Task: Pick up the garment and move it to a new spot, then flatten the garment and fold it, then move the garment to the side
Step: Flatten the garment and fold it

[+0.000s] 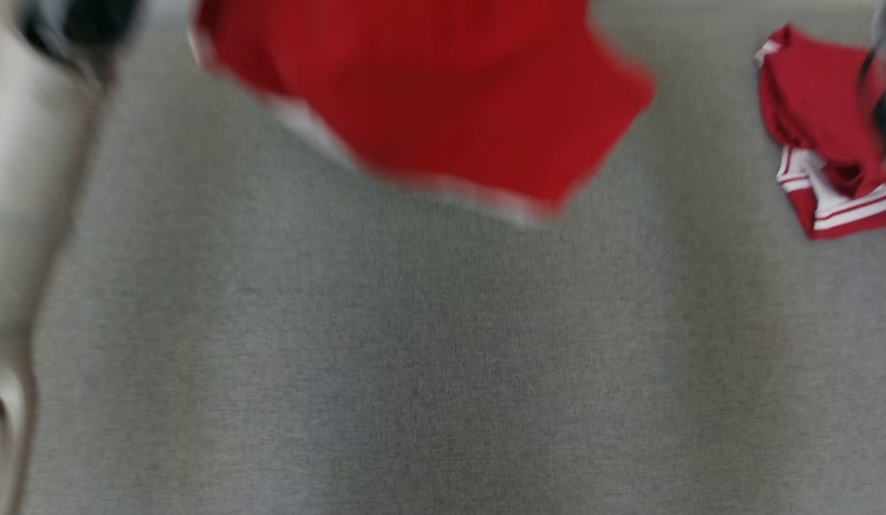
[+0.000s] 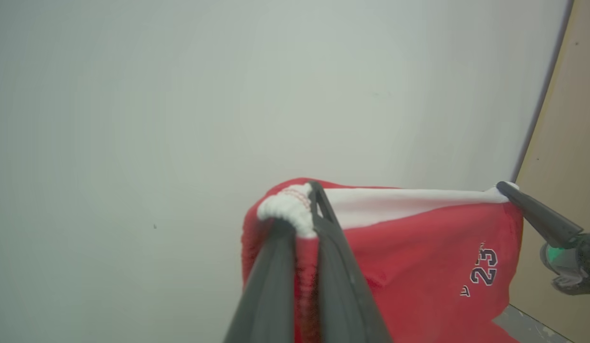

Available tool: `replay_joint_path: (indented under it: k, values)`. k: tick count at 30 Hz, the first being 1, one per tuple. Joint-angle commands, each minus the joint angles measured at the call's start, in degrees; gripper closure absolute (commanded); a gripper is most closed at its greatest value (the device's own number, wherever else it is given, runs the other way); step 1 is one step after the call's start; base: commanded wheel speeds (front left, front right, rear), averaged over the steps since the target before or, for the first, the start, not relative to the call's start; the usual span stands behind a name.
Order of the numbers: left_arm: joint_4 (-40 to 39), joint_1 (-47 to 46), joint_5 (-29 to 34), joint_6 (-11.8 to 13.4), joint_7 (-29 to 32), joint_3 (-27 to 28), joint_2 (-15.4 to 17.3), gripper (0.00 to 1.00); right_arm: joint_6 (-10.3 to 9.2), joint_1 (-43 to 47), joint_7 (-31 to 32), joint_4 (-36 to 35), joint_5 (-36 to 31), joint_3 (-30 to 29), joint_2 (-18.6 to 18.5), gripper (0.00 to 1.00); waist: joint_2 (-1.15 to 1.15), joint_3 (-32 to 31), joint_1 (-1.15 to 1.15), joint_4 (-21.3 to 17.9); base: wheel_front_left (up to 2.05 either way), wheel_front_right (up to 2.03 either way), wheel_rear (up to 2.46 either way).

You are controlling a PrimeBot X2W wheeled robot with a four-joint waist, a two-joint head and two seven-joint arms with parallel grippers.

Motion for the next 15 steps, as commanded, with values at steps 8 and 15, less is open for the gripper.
replay_joint_path:
  k: [8, 15]
  values:
    - [12.2, -29.5, 3.0, 0.1, 0.2, 1.3, 0.2, 1.00, -0.13, -32.8, -0.3, 13.2, -11.6, -1.2, 1.1, 1.00, -0.01, 22.7, -0.02, -4.0, 0.00, 0.00, 0.00]
    - [19.5, -38.9, 3.6, 0.1, -0.9, -0.5, -0.8, 1.00, -0.13, -42.9, -2.7, 22.5, -17.5, 0.7, 2.2, 1.00, -0.01, 25.2, -0.02, -4.9, 0.00, 0.00, 0.00]
